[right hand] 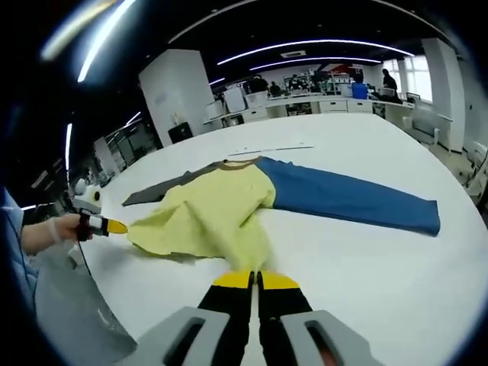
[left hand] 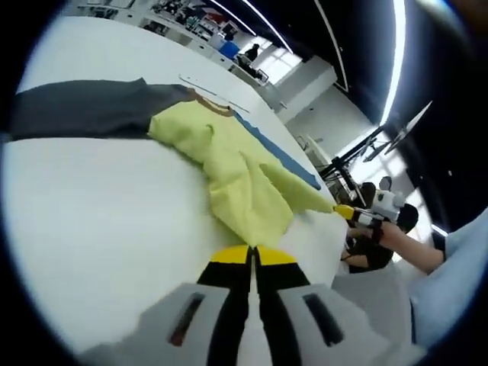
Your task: Fold the garment on the visible template until the final outline fits inside the template.
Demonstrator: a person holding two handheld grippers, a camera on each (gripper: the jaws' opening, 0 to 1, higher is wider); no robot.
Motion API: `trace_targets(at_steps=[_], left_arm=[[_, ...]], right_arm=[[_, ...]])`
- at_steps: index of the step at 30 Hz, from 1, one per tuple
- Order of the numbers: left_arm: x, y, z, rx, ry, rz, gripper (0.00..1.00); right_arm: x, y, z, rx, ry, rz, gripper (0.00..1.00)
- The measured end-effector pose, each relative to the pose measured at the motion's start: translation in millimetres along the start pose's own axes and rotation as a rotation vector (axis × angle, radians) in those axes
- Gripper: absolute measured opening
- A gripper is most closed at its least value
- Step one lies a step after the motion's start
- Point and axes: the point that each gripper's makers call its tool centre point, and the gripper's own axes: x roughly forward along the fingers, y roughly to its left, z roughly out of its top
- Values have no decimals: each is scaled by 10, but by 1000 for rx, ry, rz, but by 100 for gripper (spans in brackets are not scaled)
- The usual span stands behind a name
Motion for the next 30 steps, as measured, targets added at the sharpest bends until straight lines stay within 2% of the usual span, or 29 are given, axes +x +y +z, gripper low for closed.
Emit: trace_targets(at_steps=[4,13,19,23,27,30], left_arm=[[-205,25,-126,-4,17,18,0],[-512,111,-381,-26,45,68,0],[-681,158,-369,-27,38,101,0],[-692,152,-370,-23,41,105,0],[-651,210,-477,22,97,140,0],[-598,210,-519,3,104,133,0]], right_arm=[[-71,24,-46,2,3,6,0],[-121,129,-236,22,33,40,0],[-159,260,-359,33,76,90,0],[-178,319,-493,32,110,108,0],[-209,308,-580,58,125,108,0],[-244,297,-634,75,132,105,0]])
